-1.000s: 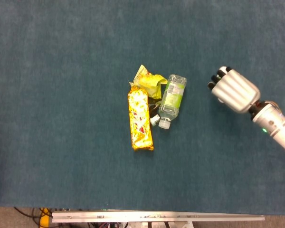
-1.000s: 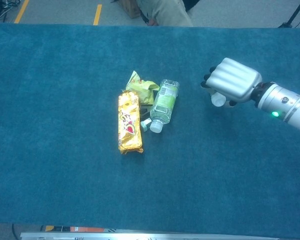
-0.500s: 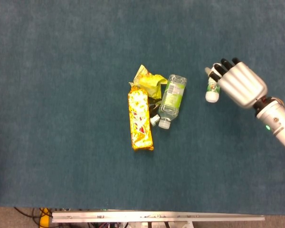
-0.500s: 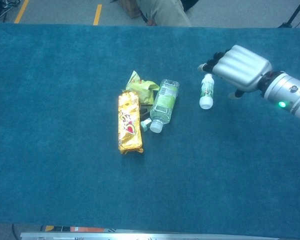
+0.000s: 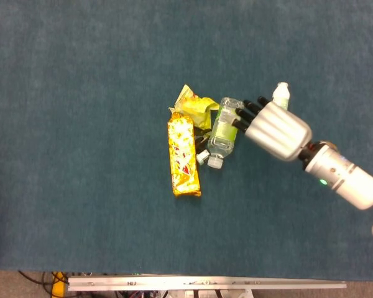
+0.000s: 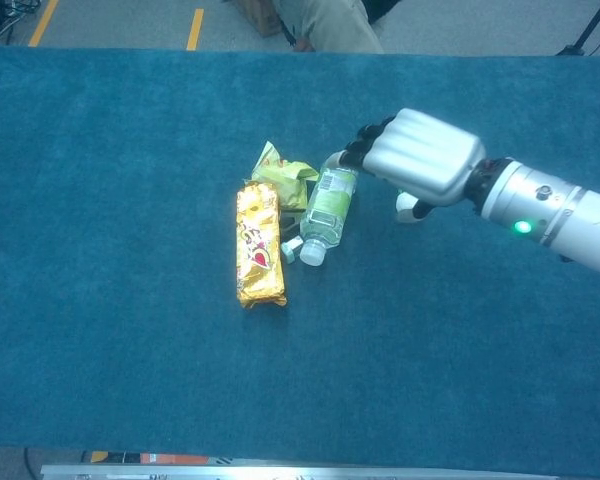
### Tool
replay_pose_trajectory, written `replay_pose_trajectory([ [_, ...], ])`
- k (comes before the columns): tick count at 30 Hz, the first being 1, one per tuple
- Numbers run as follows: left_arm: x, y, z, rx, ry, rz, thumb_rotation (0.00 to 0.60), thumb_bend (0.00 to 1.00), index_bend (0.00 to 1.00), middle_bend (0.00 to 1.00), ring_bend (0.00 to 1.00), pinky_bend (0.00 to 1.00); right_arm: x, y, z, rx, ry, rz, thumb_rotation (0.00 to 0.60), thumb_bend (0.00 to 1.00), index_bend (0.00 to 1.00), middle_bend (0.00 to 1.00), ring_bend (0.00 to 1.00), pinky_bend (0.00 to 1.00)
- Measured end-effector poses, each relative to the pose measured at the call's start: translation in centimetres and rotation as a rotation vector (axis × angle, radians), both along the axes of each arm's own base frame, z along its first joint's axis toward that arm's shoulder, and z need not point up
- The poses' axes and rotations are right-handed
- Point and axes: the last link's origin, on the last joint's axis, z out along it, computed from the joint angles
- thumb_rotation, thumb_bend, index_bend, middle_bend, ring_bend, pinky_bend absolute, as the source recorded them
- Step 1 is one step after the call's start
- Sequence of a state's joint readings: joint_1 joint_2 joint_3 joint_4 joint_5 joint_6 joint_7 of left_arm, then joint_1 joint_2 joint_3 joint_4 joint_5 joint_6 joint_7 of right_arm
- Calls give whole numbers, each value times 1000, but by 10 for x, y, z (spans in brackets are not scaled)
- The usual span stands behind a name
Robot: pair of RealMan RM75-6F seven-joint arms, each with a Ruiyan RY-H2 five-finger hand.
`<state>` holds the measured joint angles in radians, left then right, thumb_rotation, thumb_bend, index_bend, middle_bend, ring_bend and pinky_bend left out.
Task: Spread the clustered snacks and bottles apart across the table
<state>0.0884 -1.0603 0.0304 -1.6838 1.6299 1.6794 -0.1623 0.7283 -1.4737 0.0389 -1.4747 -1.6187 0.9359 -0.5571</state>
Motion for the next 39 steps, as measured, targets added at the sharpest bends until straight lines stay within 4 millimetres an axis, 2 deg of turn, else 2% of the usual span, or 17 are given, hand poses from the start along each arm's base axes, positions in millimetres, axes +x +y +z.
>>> replay_pose_trajectory([
  [11,0,-3,1,2,-17,9,600,309,258,228,55,128,23,-4,-19,9,69,95,600,0,201,325,262,425],
  [32,-5,-6,5,2,-24,29,600,309,259,227,55,128,32,-7,-55,6,121,154,600,0,206,331,262,417],
  [39,-8,-8,7,8,-25,35,600,309,259,227,55,128,27,-10,-63,-1,128,153,600,0,315,383,297,417],
])
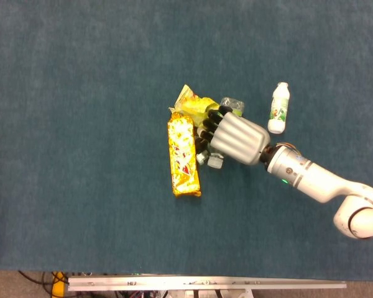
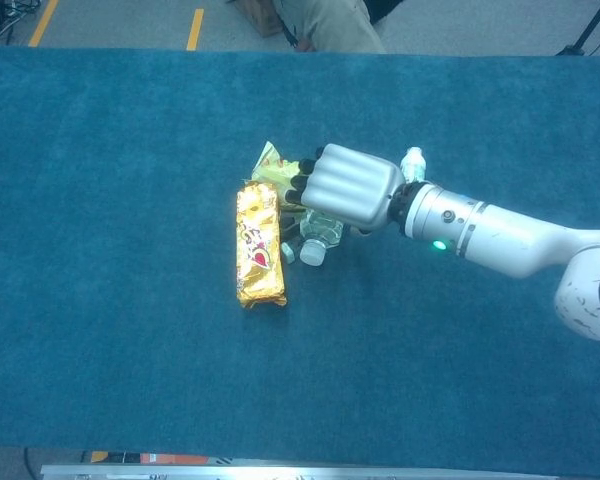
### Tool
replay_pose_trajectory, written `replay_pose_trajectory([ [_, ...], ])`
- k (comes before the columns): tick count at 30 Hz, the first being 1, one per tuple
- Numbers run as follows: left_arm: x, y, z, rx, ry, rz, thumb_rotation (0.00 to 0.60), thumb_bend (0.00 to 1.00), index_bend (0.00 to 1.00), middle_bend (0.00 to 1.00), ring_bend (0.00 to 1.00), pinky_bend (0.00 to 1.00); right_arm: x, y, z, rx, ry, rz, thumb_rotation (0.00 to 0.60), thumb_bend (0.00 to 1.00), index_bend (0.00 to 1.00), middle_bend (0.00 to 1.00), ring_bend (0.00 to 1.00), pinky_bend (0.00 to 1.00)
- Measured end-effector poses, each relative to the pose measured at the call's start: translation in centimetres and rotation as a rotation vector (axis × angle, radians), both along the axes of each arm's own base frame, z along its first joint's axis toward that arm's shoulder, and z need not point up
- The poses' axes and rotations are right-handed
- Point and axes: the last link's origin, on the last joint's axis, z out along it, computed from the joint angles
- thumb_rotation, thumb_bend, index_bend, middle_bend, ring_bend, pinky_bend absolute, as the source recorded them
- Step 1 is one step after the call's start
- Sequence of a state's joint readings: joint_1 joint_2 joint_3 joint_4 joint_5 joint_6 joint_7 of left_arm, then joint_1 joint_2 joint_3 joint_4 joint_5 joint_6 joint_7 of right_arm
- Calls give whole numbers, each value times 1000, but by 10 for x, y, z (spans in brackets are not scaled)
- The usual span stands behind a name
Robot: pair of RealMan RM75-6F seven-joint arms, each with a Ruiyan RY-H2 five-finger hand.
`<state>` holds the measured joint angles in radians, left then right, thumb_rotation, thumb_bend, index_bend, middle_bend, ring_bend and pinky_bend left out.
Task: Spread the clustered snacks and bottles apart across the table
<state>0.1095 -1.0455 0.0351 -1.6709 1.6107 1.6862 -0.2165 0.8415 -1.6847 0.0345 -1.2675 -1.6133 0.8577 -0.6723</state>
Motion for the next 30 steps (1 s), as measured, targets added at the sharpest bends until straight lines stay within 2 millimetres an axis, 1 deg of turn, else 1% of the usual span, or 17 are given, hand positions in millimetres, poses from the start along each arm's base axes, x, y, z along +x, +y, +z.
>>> replay_pose_trajectory([
  [6,-1,0,0,-2,-7,0,600,310,261,227,55,128,-7,-2,-7,4,-10,-9,600,0,392,420,345,426],
  [8,-1,0,0,-1,-11,0,600,309,261,227,55,127,-7,-2,-8,1,-19,-6,600,0,432,441,379,448],
  [14,-2,-1,0,-7,-17,3,600,309,261,226,55,128,-9,-3,-10,-16,-45,7,600,0,606,517,489,540],
  [19,-4,-3,0,-9,-17,10,600,309,261,226,55,128,-11,-5,-11,-27,-69,14,600,0,701,567,553,609],
  [24,-5,-3,1,-6,-20,12,600,310,261,225,55,128,-9,-5,-7,-22,-108,11,600,0,722,580,574,630],
  [30,-5,-3,1,-7,-24,9,600,309,261,225,55,128,-5,-9,10,-39,-165,0,600,0,722,581,575,631],
])
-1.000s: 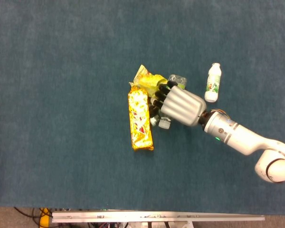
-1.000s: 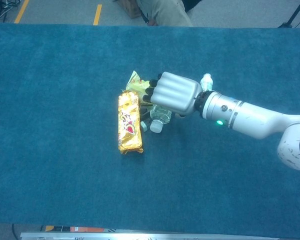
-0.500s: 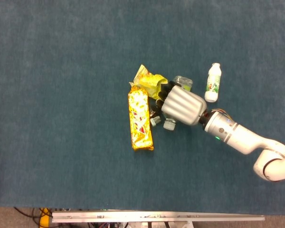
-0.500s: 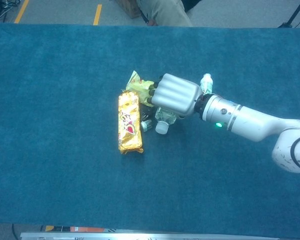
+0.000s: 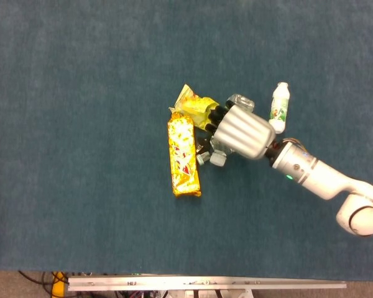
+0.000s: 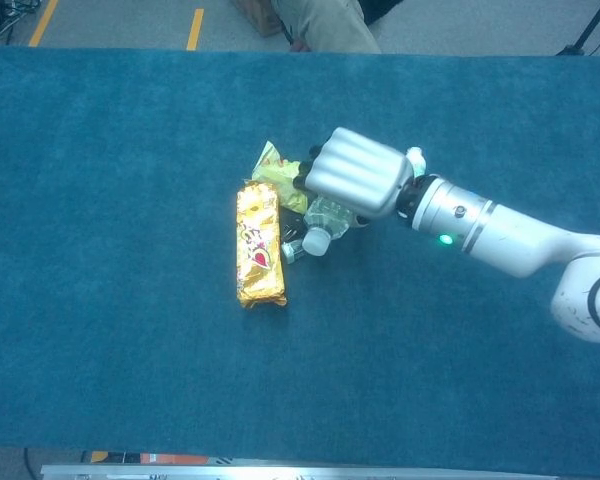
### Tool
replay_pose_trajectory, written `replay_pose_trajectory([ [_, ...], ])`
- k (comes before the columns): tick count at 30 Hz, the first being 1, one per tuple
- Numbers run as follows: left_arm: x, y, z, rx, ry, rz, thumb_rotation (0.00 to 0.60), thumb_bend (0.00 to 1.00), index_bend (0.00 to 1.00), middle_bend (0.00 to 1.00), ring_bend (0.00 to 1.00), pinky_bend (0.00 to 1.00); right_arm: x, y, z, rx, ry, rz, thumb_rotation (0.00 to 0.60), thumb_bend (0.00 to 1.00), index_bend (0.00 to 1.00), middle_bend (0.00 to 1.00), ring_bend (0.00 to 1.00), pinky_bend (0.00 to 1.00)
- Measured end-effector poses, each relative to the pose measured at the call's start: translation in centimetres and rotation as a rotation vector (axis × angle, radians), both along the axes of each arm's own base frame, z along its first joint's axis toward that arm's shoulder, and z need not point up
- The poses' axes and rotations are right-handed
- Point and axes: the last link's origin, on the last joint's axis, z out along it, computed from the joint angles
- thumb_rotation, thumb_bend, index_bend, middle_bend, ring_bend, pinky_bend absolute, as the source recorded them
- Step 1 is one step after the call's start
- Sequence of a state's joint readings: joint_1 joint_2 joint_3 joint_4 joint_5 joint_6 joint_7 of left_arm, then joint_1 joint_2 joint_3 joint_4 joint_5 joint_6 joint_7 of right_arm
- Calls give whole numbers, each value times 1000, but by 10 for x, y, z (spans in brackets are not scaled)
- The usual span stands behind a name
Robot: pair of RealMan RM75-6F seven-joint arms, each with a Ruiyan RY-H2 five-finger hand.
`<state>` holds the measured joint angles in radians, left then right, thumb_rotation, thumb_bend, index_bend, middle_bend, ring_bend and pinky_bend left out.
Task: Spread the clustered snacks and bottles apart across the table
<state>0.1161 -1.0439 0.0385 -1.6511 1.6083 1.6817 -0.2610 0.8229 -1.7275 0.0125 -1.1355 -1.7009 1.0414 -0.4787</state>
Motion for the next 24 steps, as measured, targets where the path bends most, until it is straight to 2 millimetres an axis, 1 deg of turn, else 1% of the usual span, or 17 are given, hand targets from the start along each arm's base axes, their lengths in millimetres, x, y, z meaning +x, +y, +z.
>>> replay_pose_trajectory([
  [4,0,0,0,0,-5,-4,600,309,261,225,55,128,-3,-2,17,-16,-27,-14,600,0,722,582,575,631],
  [9,1,1,-1,-7,-8,-8,600,309,261,225,55,128,-15,-4,40,-45,-44,-43,600,0,722,582,575,631],
  [12,2,2,-3,-12,-9,-11,600,310,261,225,55,128,-25,-4,55,-65,-51,-63,600,0,722,582,575,631],
  [17,5,4,-5,-22,-8,-16,600,309,261,225,55,128,-50,-4,78,-102,-34,-108,600,0,722,582,575,631],
  [20,6,5,-7,-29,-11,-22,600,309,261,225,55,128,-68,-4,87,-111,-13,-146,600,0,722,582,575,631],
  [24,7,6,-9,-36,-13,-25,600,309,261,225,55,128,-81,3,95,-105,-17,-164,600,0,722,582,575,631],
])
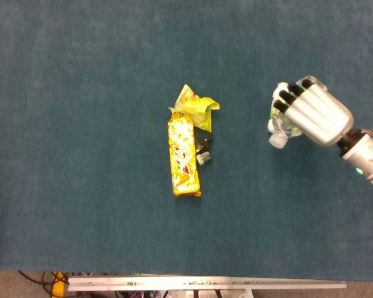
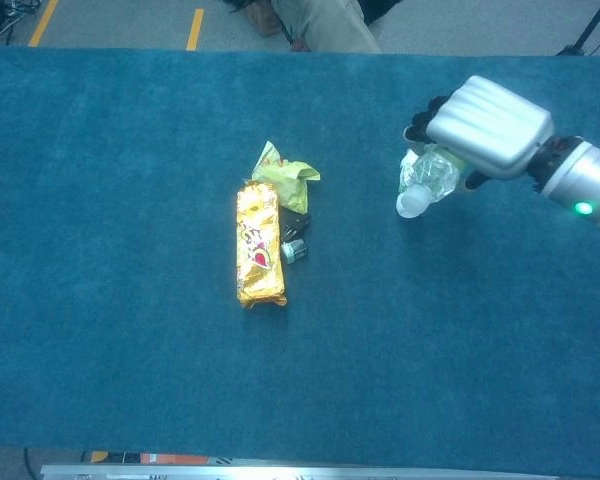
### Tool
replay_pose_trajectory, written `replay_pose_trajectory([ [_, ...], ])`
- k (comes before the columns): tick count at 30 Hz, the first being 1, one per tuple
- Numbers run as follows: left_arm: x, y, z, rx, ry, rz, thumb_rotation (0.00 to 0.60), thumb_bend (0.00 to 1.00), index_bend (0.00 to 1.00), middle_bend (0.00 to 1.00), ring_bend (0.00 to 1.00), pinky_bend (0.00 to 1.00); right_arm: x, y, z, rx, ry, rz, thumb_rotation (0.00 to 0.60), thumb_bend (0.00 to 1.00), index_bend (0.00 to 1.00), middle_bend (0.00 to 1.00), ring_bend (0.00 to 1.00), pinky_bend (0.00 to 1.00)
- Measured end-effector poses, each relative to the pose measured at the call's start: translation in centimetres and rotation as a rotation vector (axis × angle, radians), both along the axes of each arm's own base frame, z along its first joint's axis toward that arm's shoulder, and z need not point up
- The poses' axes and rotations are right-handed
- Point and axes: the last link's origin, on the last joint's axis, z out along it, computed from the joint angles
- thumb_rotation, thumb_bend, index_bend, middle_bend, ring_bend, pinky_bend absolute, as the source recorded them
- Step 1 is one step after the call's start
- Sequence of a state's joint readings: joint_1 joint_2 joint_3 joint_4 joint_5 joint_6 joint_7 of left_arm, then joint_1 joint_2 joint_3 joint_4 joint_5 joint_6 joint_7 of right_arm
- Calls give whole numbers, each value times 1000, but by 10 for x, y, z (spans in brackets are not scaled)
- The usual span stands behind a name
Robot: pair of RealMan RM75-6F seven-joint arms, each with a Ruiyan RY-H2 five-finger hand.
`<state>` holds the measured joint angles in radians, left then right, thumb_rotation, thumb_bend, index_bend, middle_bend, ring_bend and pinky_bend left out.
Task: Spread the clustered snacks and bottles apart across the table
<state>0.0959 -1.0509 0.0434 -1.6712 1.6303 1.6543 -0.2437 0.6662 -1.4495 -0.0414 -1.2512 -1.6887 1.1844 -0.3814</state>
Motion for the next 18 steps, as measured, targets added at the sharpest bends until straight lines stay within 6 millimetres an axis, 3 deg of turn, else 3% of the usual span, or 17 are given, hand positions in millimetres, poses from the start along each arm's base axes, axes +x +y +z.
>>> replay_pose_trajectory([
  [8,-1,1,0,0,-1,3,600,309,261,225,55,128,-22,28,15,36,25,19,600,0,722,582,575,631],
  [18,0,3,-4,-13,-8,-7,600,310,261,223,55,128,-47,41,5,81,97,-24,600,0,720,581,562,631],
])
